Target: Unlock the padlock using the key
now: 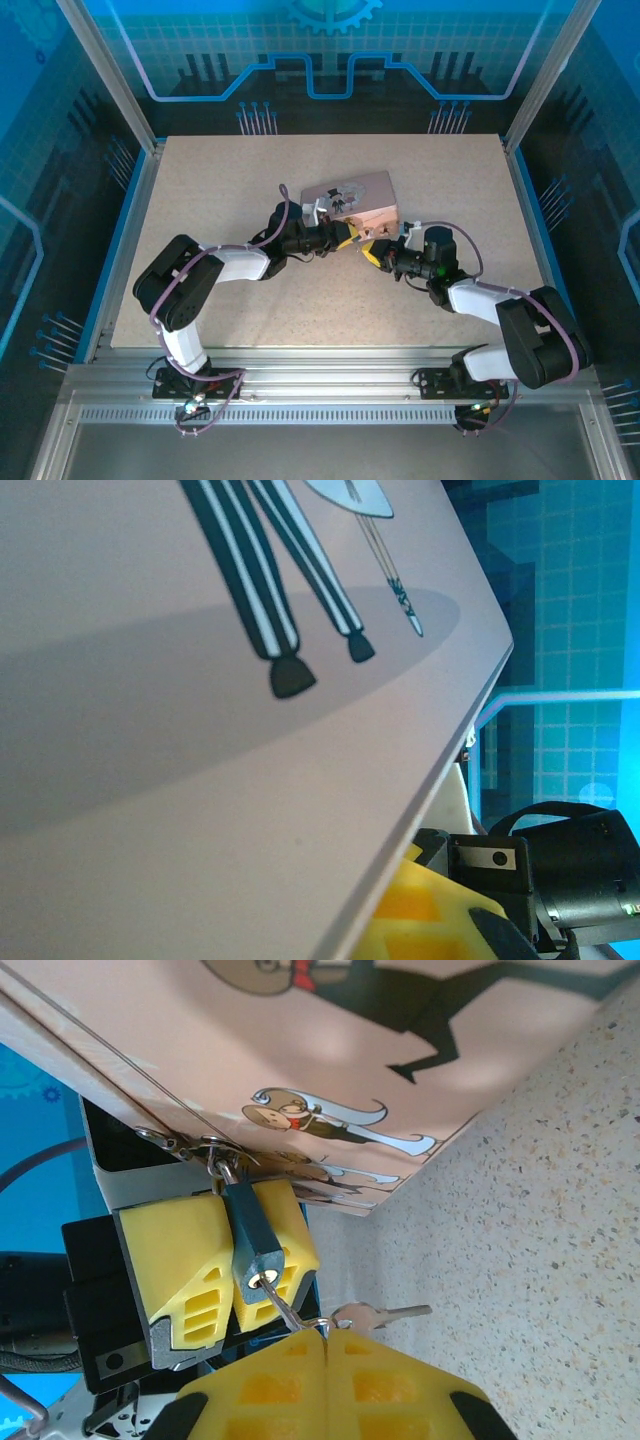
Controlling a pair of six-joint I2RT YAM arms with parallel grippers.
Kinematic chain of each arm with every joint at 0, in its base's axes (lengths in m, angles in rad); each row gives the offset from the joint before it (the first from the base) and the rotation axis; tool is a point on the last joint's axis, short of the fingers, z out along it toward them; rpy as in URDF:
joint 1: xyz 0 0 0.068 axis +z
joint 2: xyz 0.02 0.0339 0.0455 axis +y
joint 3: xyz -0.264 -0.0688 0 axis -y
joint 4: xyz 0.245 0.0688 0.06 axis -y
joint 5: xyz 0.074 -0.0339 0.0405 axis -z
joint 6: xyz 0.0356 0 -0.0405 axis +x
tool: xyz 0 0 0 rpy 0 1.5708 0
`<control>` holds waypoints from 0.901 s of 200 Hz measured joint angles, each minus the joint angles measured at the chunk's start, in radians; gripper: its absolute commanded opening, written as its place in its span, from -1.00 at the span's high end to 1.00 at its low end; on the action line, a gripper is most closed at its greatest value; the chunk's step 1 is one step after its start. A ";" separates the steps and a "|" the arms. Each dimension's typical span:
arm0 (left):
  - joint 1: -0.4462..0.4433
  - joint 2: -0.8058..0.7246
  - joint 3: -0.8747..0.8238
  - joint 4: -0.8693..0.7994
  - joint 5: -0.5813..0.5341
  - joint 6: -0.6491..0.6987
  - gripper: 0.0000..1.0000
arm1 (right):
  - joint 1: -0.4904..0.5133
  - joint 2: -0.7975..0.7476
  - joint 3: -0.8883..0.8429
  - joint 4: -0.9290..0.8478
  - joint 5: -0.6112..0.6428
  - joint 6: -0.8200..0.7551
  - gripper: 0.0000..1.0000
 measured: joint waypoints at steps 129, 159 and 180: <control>0.000 0.000 0.002 -0.053 -0.020 0.055 0.94 | 0.035 -0.019 0.049 -0.116 0.045 -0.041 1.00; 0.000 0.000 0.005 -0.068 -0.039 0.069 0.98 | 0.054 -0.019 0.072 -0.168 0.091 -0.074 1.00; 0.000 0.000 0.006 -0.076 -0.050 0.071 0.97 | 0.069 -0.013 0.093 -0.203 0.123 -0.089 1.00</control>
